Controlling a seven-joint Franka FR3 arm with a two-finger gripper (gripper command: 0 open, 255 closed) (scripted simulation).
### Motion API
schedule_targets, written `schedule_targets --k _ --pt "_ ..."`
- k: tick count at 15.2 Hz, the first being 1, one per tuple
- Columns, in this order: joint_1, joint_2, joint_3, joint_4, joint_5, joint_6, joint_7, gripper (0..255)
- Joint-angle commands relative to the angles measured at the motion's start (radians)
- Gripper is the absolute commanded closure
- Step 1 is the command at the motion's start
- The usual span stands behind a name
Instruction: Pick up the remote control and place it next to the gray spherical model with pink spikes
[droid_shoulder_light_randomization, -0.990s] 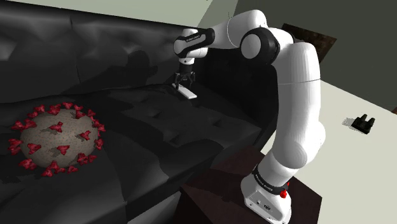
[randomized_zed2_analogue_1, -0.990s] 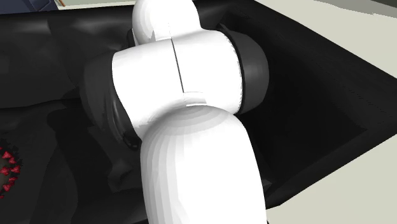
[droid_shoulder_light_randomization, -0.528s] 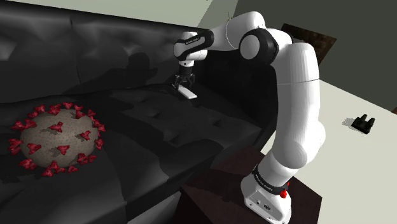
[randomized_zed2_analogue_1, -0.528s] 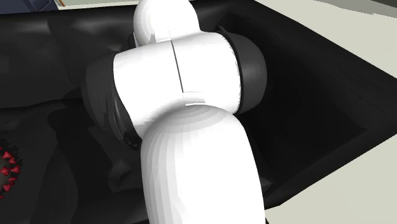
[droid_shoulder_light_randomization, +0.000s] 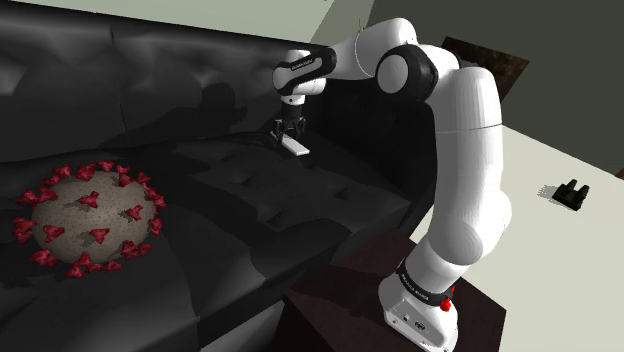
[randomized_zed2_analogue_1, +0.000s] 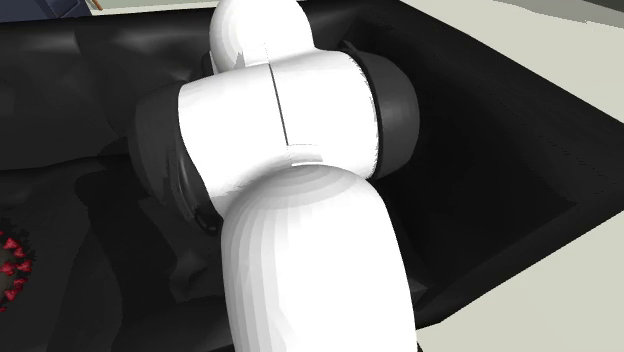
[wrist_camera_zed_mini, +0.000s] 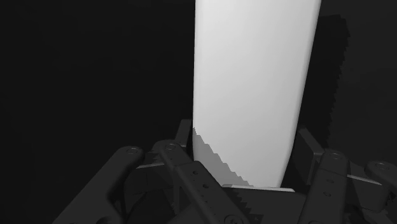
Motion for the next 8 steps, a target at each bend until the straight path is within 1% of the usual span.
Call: schedule_targets --k 1,4,8 --pt "0.000 0.000 0.000 0.000 0.000 0.000 0.000 255" --pt "0.000 0.000 0.000 0.000 0.000 0.000 0.000 255" --pt "0.001 -0.025 -0.002 0.015 -0.003 -0.040 0.001 255"
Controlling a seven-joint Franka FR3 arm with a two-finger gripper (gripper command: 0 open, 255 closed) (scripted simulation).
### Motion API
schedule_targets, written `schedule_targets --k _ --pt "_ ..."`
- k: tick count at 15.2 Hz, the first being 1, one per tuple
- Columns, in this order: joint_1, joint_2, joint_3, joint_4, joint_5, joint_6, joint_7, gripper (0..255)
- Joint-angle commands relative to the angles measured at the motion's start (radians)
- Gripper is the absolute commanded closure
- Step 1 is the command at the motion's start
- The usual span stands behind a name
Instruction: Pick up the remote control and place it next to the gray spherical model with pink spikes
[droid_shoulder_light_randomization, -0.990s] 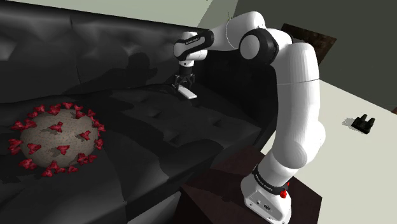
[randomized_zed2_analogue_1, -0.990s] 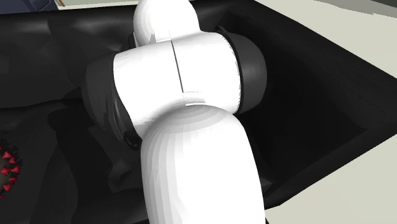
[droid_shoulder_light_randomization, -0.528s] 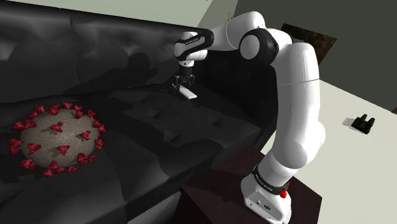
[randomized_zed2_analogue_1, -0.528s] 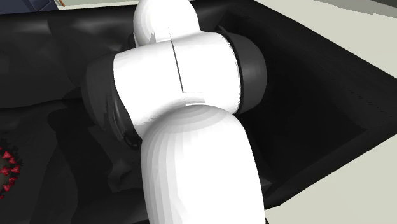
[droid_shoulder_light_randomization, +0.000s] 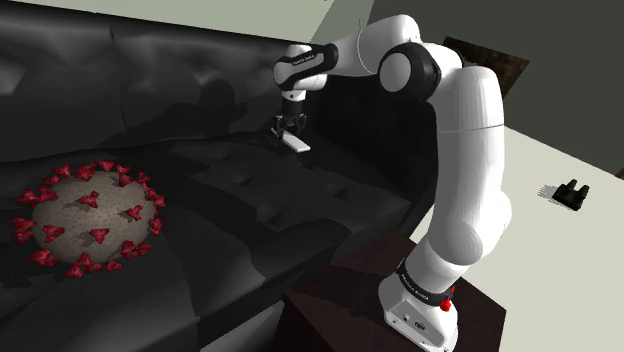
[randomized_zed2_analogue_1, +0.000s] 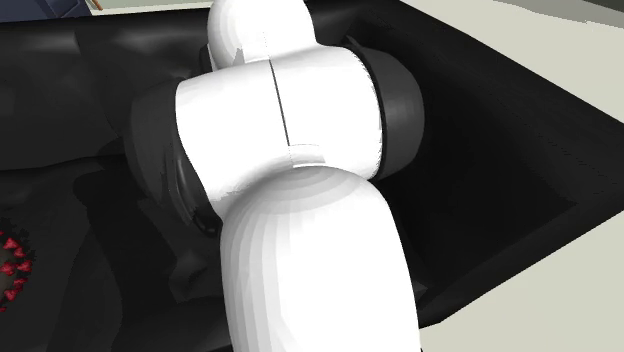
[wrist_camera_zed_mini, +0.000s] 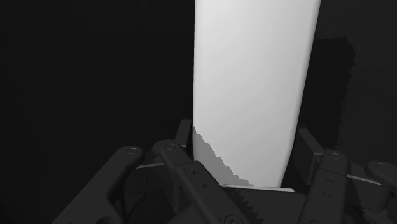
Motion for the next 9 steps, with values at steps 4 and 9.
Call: schedule_targets --k 4,9 --pt "0.001 -0.031 -0.002 0.022 -0.003 -0.052 0.002 255" --pt "0.002 -0.055 -0.003 0.053 -0.006 -0.107 0.003 255"
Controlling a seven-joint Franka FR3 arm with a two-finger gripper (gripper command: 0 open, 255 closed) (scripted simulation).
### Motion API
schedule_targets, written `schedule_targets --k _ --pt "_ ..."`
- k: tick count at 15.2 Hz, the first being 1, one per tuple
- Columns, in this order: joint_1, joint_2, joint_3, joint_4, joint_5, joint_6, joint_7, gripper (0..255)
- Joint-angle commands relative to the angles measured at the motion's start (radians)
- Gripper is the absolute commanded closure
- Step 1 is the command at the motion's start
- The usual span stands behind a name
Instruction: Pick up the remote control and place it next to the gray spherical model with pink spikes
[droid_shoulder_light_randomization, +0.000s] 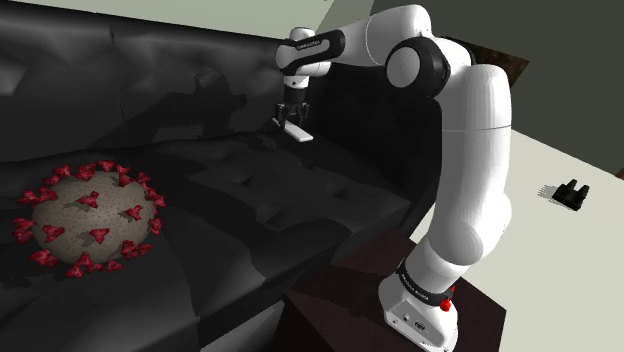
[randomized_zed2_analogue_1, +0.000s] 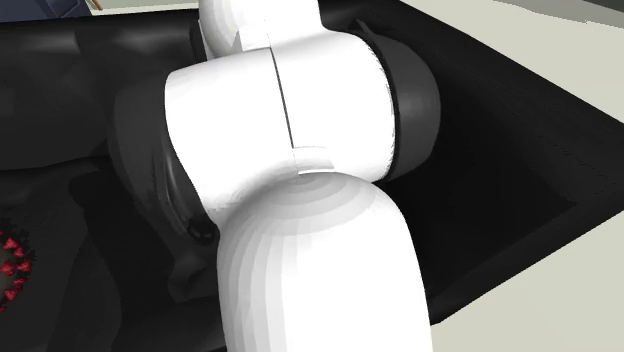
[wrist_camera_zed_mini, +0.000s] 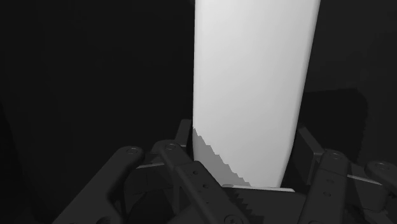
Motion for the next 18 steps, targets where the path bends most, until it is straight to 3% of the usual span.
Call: schedule_targets --k 1,18 --pt "-0.002 -0.006 -0.001 0.020 -0.001 -0.026 -0.001 255" --pt "-0.004 -0.046 -0.004 0.188 -0.006 -0.234 0.001 255"
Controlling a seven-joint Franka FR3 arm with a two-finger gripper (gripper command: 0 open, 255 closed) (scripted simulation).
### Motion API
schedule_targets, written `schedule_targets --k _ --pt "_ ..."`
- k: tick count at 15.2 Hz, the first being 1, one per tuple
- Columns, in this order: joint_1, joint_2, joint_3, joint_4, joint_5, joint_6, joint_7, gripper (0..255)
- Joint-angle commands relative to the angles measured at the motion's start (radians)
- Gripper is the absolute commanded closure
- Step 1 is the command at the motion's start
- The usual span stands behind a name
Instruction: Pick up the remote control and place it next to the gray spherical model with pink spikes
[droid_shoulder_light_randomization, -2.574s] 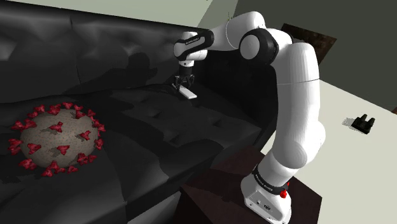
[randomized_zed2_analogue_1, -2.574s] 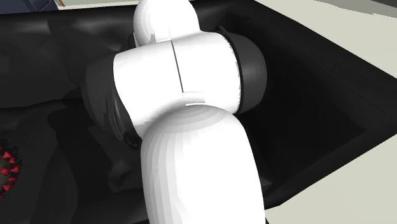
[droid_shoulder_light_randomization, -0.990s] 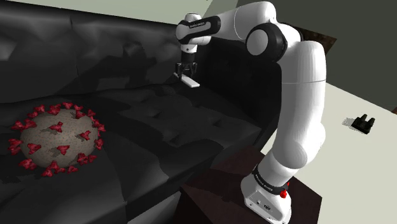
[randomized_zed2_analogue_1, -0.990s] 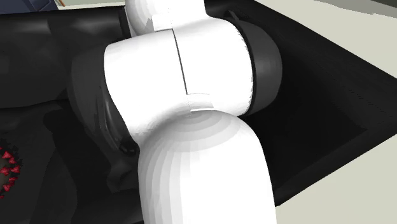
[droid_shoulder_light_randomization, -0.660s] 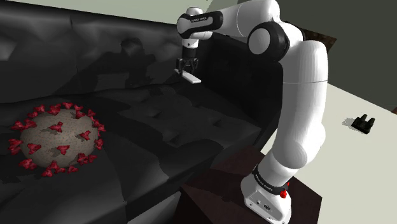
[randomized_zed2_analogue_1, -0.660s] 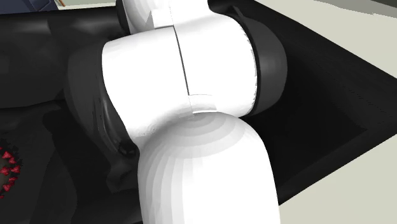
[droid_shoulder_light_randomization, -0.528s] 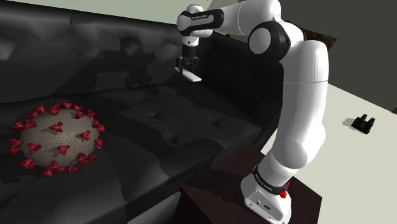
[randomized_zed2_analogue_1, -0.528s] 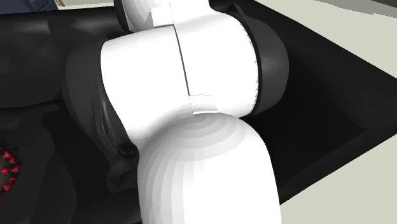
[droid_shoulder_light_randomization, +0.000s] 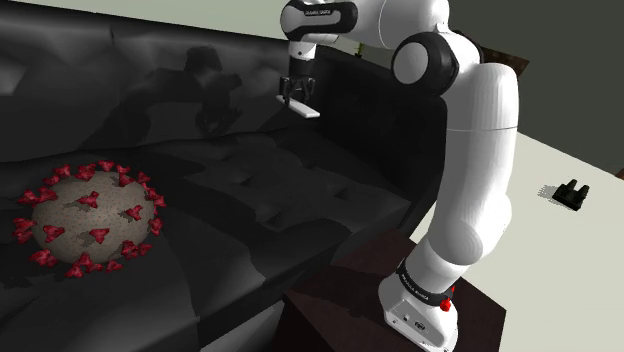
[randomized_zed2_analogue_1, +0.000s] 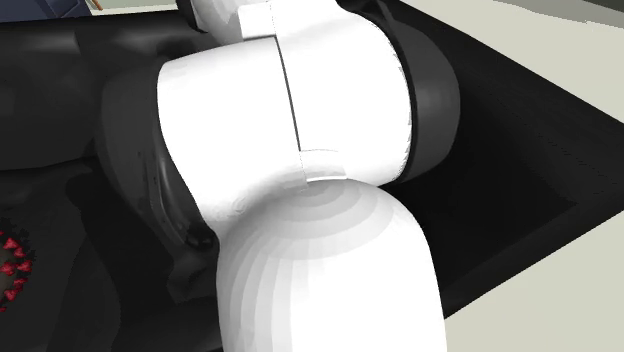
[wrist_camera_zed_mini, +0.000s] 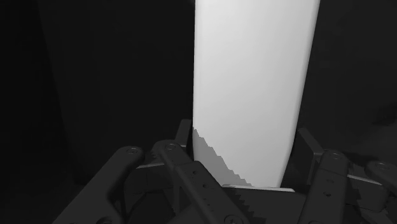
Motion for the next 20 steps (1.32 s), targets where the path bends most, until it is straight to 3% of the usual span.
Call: schedule_targets --k 1,12,20 --pt "0.000 -0.001 0.000 0.026 0.000 -0.028 0.001 255" --pt "-0.006 0.020 0.000 0.208 0.001 -0.188 0.002 255" --pt "-0.016 0.077 0.000 0.410 0.006 -0.334 0.001 255"
